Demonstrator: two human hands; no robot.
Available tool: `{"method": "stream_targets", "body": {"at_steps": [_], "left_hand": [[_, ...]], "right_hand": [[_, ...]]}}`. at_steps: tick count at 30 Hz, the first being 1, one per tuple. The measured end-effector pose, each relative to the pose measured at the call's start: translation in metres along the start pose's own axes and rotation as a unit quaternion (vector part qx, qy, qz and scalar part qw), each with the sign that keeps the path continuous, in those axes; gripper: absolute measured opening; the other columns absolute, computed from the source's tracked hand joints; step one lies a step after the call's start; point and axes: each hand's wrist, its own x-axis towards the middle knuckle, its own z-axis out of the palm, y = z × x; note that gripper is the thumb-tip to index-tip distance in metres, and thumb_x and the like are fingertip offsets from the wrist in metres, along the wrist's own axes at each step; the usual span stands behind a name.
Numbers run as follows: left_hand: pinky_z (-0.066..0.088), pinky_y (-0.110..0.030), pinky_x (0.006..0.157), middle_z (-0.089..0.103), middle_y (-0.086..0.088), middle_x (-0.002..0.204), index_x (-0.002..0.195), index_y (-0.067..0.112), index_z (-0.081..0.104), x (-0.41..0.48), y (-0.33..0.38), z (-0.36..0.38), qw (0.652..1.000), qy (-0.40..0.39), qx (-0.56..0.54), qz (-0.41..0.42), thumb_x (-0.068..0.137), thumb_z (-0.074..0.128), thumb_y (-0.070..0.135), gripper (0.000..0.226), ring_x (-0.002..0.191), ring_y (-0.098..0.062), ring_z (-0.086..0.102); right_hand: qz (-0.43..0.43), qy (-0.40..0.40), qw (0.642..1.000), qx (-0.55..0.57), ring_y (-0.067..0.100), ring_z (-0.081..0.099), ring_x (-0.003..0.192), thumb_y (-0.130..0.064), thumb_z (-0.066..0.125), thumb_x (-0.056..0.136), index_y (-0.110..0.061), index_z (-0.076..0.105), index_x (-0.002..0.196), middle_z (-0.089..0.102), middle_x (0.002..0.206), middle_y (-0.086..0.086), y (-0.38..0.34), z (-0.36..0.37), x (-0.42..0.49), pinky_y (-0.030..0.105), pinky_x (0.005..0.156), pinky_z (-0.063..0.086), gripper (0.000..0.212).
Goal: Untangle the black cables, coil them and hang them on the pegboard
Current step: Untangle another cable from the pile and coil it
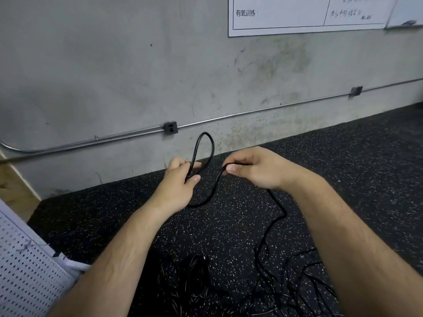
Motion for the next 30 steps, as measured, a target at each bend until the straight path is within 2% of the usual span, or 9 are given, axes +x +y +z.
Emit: {"method": "stream_targets", "body": {"at_steps": [4,6,8,12,14,18,21,26,30], "left_hand": [[0.051,-0.026,0.088,0.069,0.005,0.101,0.117,0.035,0.062,-0.006,0.008,0.003,0.997,-0.050,-0.061,-0.007,0.104,0.054,0.018,0.023,0.093,-0.005,0.067],[0.057,-0.037,0.087,0.074,0.000,0.096,0.111,0.029,0.061,-0.011,0.014,0.008,0.990,-0.062,-0.126,-0.015,0.106,0.051,0.015,0.017,0.089,-0.014,0.072],[0.061,-0.037,0.083,0.076,-0.006,0.097,0.114,0.015,0.057,-0.016,0.022,0.010,0.972,-0.078,-0.222,-0.025,0.108,0.045,0.011,0.015,0.088,-0.018,0.073],[0.059,-0.044,0.082,0.076,-0.012,0.105,0.117,0.007,0.054,-0.022,0.029,0.016,0.939,-0.101,-0.326,-0.038,0.110,0.040,0.017,0.019,0.091,-0.022,0.074],[0.056,-0.050,0.084,0.075,-0.013,0.109,0.112,0.008,0.053,-0.022,0.031,0.019,0.934,-0.096,-0.340,-0.046,0.111,0.037,0.026,0.024,0.094,-0.024,0.074],[0.059,-0.048,0.090,0.074,-0.003,0.111,0.106,0.023,0.047,-0.023,0.030,0.022,0.955,-0.122,-0.271,-0.012,0.104,0.048,0.039,0.017,0.100,-0.021,0.074],[0.057,-0.055,0.094,0.073,-0.009,0.110,0.105,0.025,0.047,-0.025,0.028,0.025,0.958,-0.131,-0.253,-0.011,0.104,0.055,0.028,0.009,0.103,-0.027,0.072],[0.058,-0.060,0.079,0.073,-0.025,0.105,0.109,0.013,0.038,-0.027,0.040,0.021,0.893,-0.113,-0.432,-0.049,0.109,0.039,0.012,0.002,0.091,-0.045,0.073],[0.063,-0.052,0.066,0.075,-0.020,0.101,0.107,0.015,0.042,-0.017,0.037,-0.006,0.848,-0.026,-0.526,-0.051,0.109,0.040,0.013,0.004,0.087,-0.044,0.074]], "right_hand": [[-0.031,0.079,0.996,0.019,-0.008,0.063,0.084,-0.030,0.058,0.103,-0.036,0.070,0.096,0.073,0.090,-0.017,-0.003,0.002,0.003,0.016,0.077,0.045,0.015],[-0.023,0.127,0.992,0.010,0.001,0.065,0.088,-0.034,0.058,0.103,-0.031,0.070,0.098,0.073,0.091,-0.013,-0.002,0.003,0.005,0.025,0.076,0.049,0.013],[-0.011,0.169,0.986,-0.006,0.009,0.067,0.082,-0.039,0.058,0.102,-0.026,0.069,0.099,0.073,0.088,-0.007,-0.001,0.004,0.007,0.032,0.070,0.052,0.017],[0.000,0.229,0.973,-0.020,-0.003,0.050,0.049,-0.041,0.060,0.100,-0.020,0.059,0.098,0.060,0.065,-0.009,0.004,0.009,0.013,0.013,0.047,0.034,0.021],[-0.003,0.241,0.970,-0.014,0.000,0.044,0.042,-0.041,0.060,0.100,-0.019,0.056,0.096,0.054,0.059,-0.007,0.006,0.011,0.015,0.013,0.041,0.031,0.023],[-0.017,0.239,0.969,0.057,0.004,0.035,0.041,-0.038,0.063,0.099,-0.015,0.055,0.092,0.051,0.055,-0.005,0.009,0.012,0.017,0.018,0.043,0.028,0.025],[-0.025,0.248,0.964,0.097,0.006,0.040,0.048,-0.039,0.068,0.096,-0.016,0.061,0.090,0.056,0.061,-0.001,0.012,0.012,0.019,0.021,0.048,0.034,0.025],[0.002,0.277,0.946,0.167,0.010,0.054,0.065,-0.040,0.069,0.095,-0.024,0.057,0.096,0.064,0.082,0.000,0.024,0.019,0.022,0.029,0.062,0.046,0.020],[0.030,0.179,0.960,0.213,0.013,0.057,0.063,-0.041,0.057,0.101,-0.013,0.055,0.102,0.064,0.074,-0.004,0.050,0.027,0.011,0.032,0.066,0.050,0.027]]}}
